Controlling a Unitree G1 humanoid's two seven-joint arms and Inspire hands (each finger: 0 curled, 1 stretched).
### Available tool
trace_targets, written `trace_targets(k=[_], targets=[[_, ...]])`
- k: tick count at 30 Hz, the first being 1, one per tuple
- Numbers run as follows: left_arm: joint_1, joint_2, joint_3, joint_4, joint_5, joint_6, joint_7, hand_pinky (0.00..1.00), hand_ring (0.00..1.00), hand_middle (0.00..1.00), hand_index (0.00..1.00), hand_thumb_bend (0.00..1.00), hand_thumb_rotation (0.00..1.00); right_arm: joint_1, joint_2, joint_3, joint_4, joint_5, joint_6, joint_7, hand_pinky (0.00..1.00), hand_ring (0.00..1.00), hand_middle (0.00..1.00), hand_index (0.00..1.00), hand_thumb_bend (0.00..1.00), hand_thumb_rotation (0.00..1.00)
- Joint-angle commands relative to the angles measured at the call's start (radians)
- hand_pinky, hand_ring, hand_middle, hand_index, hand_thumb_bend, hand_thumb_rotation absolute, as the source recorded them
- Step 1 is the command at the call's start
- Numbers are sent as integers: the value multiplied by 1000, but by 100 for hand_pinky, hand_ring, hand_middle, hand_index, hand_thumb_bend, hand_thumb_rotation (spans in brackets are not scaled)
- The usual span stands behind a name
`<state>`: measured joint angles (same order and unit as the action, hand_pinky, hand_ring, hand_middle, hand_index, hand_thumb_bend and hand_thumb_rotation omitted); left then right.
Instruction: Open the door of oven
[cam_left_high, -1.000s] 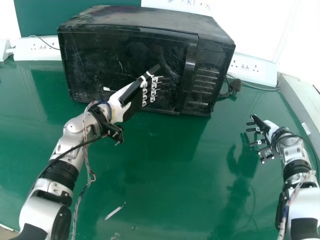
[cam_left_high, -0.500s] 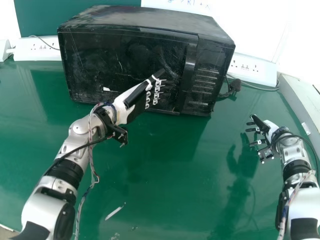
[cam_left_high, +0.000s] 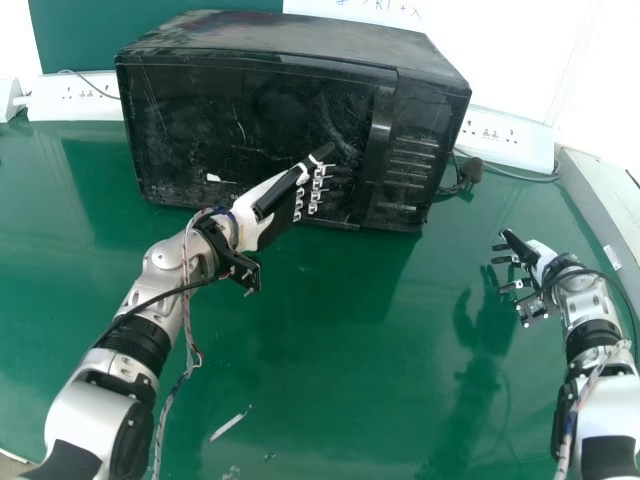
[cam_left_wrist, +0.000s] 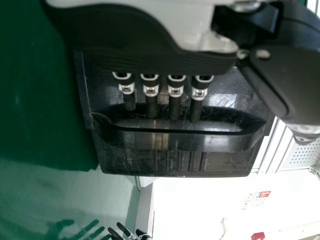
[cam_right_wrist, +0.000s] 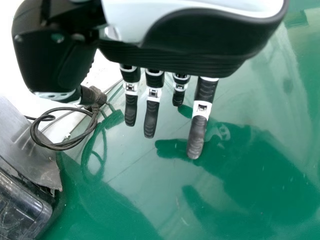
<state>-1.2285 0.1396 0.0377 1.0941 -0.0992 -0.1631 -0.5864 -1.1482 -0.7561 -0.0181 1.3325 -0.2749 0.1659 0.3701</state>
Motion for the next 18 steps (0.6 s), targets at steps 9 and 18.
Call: trace_targets(k=[9, 18], targets=[[-36, -30, 21, 34, 0, -12, -9, 90, 98, 99, 95, 100, 91, 43, 23, -3, 25, 5, 21, 34, 60, 69, 75, 83, 53, 54], [-54, -57, 13, 62, 15, -21, 17, 88, 97, 97, 92, 100, 90, 44, 23, 2, 26, 2, 14, 52, 70, 75, 79, 85, 54, 57]])
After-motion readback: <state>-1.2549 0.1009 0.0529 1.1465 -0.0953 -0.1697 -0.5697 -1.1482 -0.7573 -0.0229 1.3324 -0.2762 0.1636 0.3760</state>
